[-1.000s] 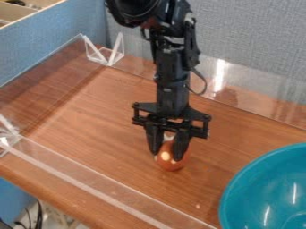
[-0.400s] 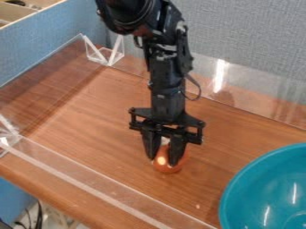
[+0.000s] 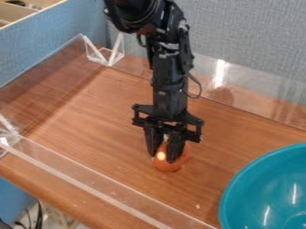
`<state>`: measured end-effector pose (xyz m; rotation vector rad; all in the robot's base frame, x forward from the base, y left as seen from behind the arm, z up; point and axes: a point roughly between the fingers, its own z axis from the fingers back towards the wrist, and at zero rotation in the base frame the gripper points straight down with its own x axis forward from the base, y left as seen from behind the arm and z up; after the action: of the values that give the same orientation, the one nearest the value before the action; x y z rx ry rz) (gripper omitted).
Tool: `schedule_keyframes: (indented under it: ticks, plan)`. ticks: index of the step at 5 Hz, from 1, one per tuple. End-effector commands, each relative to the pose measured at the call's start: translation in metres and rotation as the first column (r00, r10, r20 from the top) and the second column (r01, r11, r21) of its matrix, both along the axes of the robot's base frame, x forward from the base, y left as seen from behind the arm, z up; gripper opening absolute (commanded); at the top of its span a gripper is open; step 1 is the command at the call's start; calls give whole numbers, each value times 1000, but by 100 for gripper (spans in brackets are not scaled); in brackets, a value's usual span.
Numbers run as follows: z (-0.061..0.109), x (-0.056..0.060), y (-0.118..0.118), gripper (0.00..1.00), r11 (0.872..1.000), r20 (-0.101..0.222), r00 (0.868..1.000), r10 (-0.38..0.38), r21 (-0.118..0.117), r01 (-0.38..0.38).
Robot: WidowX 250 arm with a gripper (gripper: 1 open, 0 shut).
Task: Remove the mushroom from inside the blue bowl and put it on the table
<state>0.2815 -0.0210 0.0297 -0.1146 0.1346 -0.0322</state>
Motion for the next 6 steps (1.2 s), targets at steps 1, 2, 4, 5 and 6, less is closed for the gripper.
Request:
schedule_keyframes:
  ticks: [1,2,4,5,6]
  plan:
    - [-1,0,24,0,1000,6,1000,5,19,-5]
    - [3,-5,35,0,1000,2,1000,9,23,-9]
    - [-3,-20,56,0,999,-7,1000,-17,32,17]
    - [8,-24,60,100,999,-10,1000,16,34,-16]
    - [9,-25,57,100,997,15,998,61,36,-61]
